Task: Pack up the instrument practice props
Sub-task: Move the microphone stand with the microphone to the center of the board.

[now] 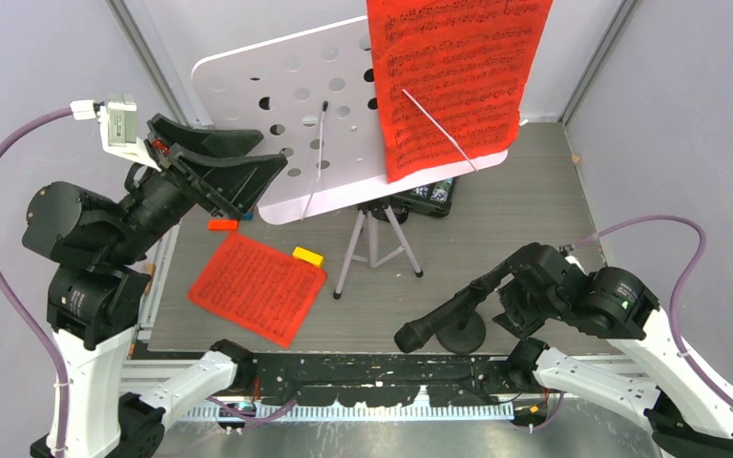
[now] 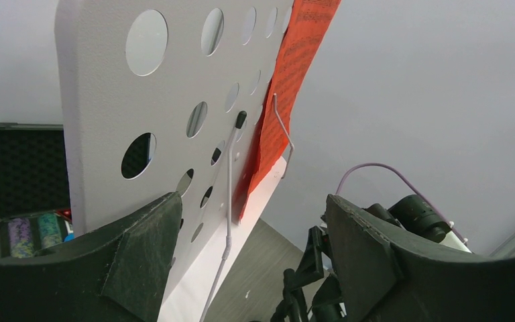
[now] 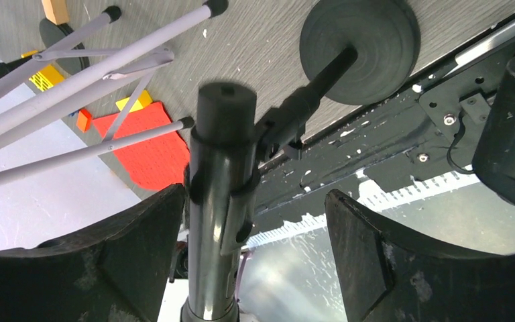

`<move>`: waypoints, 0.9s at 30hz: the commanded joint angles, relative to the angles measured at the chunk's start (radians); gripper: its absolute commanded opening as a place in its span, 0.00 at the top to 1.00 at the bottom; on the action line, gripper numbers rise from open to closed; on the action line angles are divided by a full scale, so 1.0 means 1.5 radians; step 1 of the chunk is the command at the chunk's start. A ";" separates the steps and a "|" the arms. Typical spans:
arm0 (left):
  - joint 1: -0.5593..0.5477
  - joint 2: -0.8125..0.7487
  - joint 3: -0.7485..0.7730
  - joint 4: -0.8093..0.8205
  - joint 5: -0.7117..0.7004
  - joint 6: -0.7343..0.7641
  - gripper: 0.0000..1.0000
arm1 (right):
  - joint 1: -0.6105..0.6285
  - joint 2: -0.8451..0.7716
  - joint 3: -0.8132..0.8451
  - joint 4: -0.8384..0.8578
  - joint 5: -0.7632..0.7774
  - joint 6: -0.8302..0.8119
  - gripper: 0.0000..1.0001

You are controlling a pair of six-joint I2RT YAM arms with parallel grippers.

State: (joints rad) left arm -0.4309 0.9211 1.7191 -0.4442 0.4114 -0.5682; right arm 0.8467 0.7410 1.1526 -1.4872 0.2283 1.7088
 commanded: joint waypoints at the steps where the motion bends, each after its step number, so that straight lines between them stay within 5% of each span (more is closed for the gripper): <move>1: 0.000 -0.004 -0.002 0.033 -0.004 0.008 0.19 | -0.003 -0.008 0.027 -0.020 0.056 0.023 0.18; 27: 0.000 -0.014 -0.015 0.035 -0.010 0.008 0.19 | -0.002 0.035 -0.036 0.095 -0.030 0.054 0.22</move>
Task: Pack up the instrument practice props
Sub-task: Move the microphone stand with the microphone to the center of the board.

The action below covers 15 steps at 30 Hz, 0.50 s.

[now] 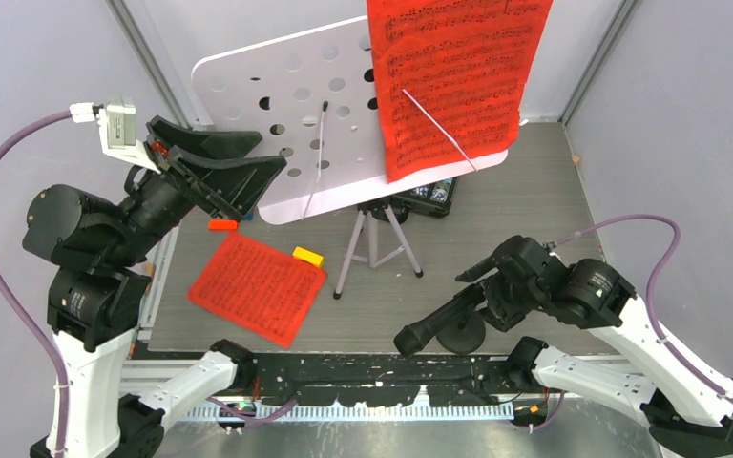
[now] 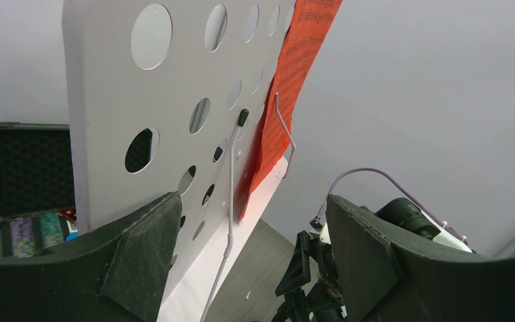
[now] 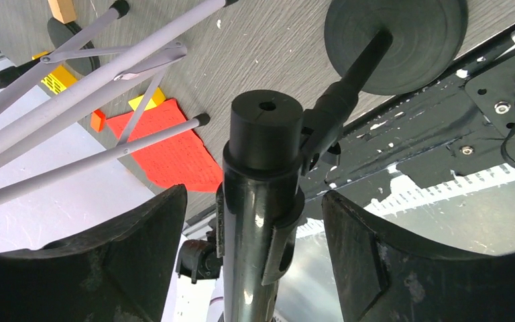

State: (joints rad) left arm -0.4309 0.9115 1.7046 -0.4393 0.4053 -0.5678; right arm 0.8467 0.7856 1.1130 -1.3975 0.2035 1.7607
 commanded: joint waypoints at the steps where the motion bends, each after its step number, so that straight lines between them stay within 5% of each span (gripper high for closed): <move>1: 0.000 -0.008 -0.006 0.033 -0.006 0.008 0.19 | -0.002 0.005 -0.010 0.035 -0.014 0.021 0.26; 6: 0.000 -0.013 -0.007 0.032 -0.008 0.008 0.18 | -0.002 -0.007 -0.015 0.032 0.002 0.029 0.50; 12: 0.000 -0.014 0.000 0.035 -0.002 0.009 0.18 | -0.003 -0.020 -0.028 0.032 0.033 0.035 0.93; 15: 0.000 -0.014 0.011 0.037 0.003 0.008 0.18 | -0.004 -0.024 -0.016 0.041 0.091 0.038 0.99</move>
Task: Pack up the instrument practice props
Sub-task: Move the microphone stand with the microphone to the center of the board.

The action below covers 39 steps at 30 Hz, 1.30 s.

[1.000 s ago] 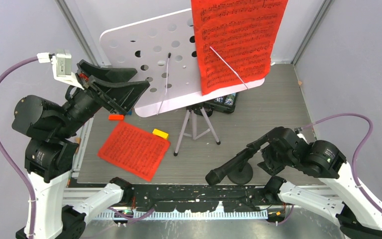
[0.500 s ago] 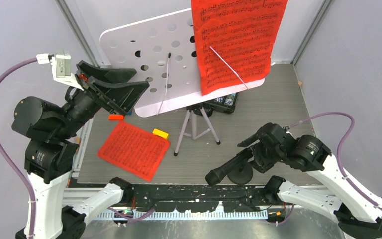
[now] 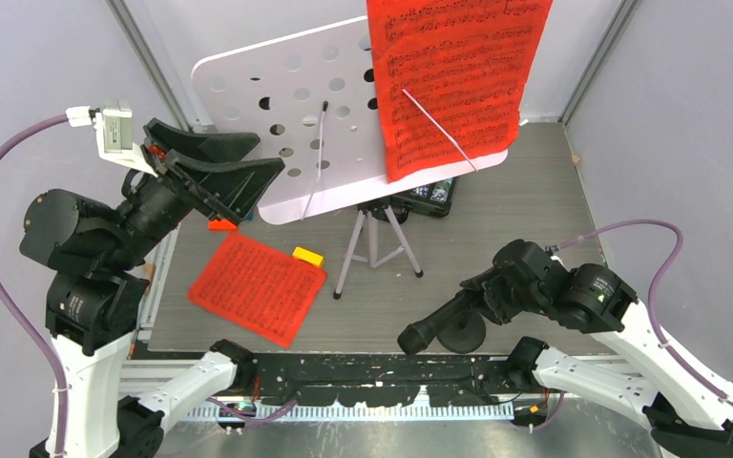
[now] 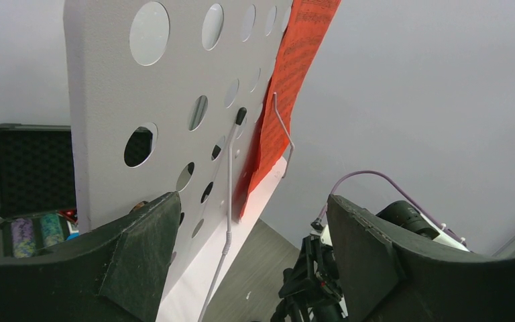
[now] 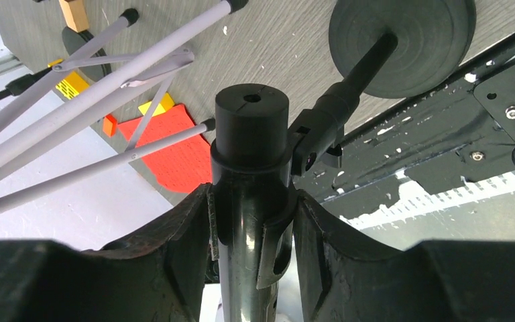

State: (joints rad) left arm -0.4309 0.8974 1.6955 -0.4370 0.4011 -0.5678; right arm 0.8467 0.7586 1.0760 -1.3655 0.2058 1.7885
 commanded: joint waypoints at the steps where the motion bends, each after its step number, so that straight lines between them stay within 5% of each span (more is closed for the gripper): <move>1: 0.000 -0.004 0.020 0.036 0.006 0.009 0.18 | -0.005 -0.006 0.012 0.021 0.103 0.022 1.00; 7: 0.000 -0.002 0.025 0.034 0.002 0.004 0.17 | -0.021 -0.007 0.036 0.059 0.273 0.013 1.00; 12: 0.000 -0.001 0.030 0.034 0.002 -0.003 0.17 | -0.095 0.017 0.044 0.135 0.310 -0.063 1.00; 25: 0.000 0.000 0.051 0.013 -0.005 -0.006 0.17 | -0.571 0.179 0.053 0.383 -0.111 -0.245 1.00; 39: 0.000 0.024 0.100 -0.013 0.008 -0.007 0.17 | -0.768 0.340 0.086 0.440 -0.222 -0.223 0.99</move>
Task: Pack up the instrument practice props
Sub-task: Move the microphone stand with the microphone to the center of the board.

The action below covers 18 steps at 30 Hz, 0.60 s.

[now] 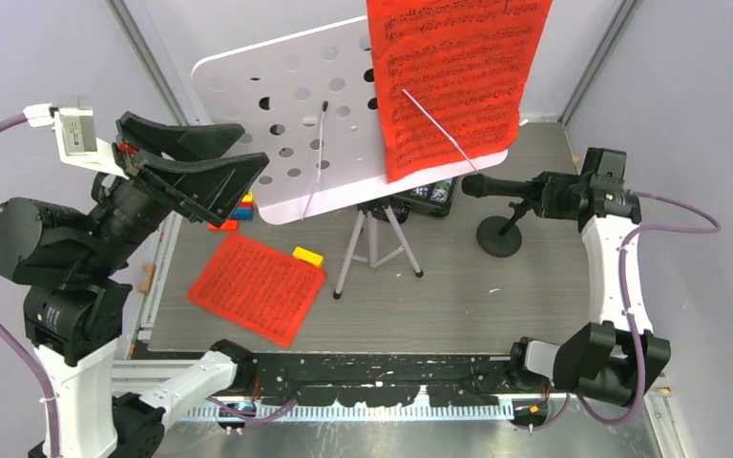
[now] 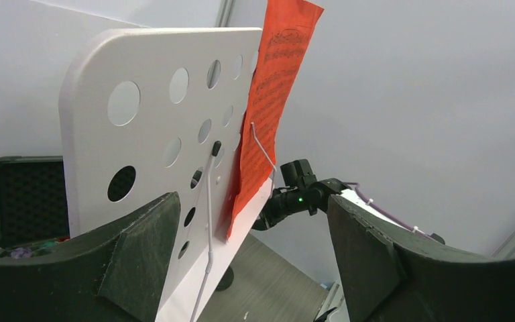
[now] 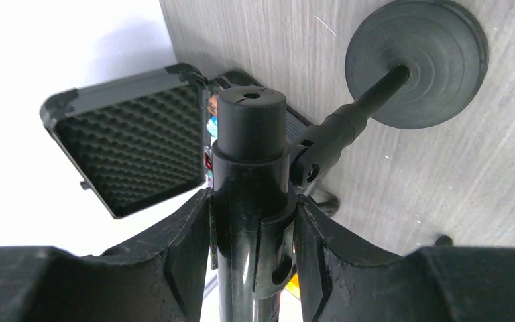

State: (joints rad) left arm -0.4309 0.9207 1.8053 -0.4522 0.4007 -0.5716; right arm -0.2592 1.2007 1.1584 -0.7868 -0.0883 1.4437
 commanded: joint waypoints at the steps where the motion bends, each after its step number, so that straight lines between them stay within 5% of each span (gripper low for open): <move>1: 0.000 0.011 0.031 -0.005 0.010 -0.005 0.17 | -0.035 0.053 0.032 0.062 -0.027 0.010 0.97; 9: 0.000 0.006 0.019 0.002 0.003 -0.013 0.17 | -0.037 0.108 0.042 0.073 -0.029 0.000 0.43; 18: 0.000 -0.001 0.010 0.003 0.000 -0.009 0.17 | -0.038 0.148 0.067 0.072 -0.028 -0.012 0.27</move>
State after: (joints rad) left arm -0.4309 0.9268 1.8267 -0.4641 0.4007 -0.5770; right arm -0.3126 1.3891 1.2190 -0.6472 -0.1318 1.4456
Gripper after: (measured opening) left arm 0.829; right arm 0.719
